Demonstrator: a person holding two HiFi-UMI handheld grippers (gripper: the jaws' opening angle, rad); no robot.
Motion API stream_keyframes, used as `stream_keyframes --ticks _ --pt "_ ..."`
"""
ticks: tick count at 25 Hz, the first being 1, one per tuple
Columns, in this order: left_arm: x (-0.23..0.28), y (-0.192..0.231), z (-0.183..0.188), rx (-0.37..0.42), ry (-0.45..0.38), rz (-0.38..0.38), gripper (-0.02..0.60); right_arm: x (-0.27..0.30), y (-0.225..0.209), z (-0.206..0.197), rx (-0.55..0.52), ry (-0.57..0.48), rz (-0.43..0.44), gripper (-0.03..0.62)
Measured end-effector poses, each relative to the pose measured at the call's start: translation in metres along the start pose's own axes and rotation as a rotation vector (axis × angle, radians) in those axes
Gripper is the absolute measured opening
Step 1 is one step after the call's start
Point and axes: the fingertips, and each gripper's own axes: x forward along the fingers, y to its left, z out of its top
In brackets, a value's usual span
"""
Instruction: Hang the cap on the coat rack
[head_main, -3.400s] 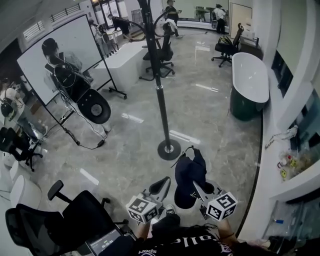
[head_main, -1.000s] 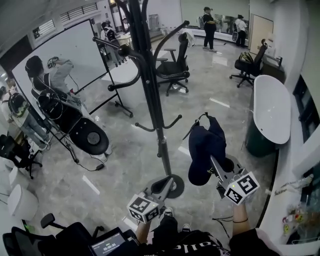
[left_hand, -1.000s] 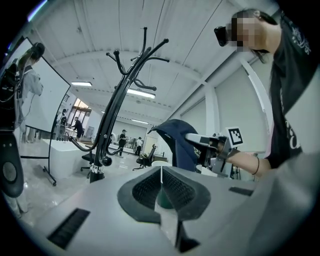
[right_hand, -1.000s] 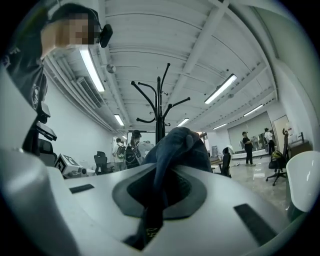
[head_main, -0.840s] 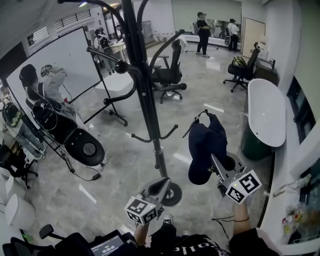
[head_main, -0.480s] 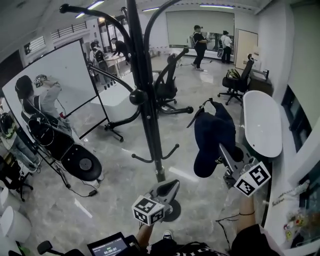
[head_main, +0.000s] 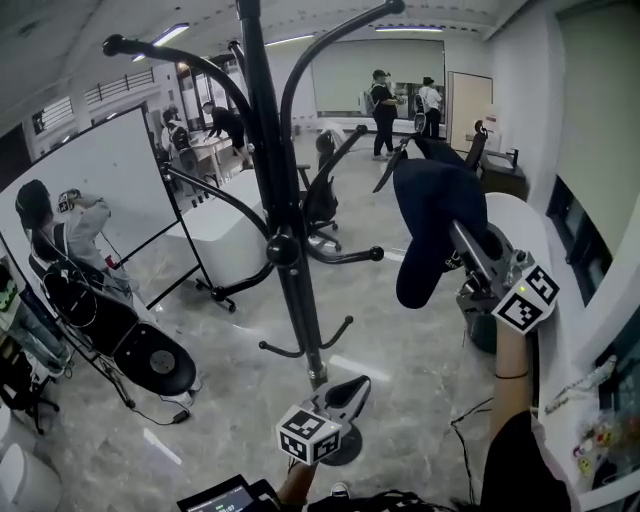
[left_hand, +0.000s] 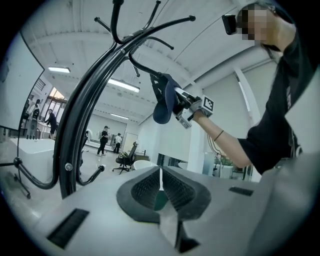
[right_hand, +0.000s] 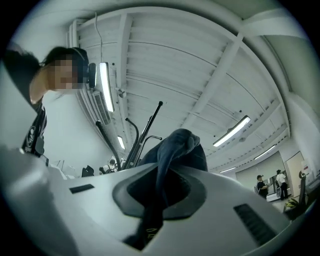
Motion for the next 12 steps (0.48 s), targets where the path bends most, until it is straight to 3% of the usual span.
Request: stream_keyframes --ticks 6,12 --pt "0.001 0.004 0.002 -0.007 0.003 -0.022 0.003 0.053 -0.013 0.018 0.075 -0.043 0.095 0.028" --pt "0.004 0.0 -0.008 -0.016 0.015 -0.017 0.003 0.082 -0.021 -0.004 0.086 0.046 0.157 0.028"
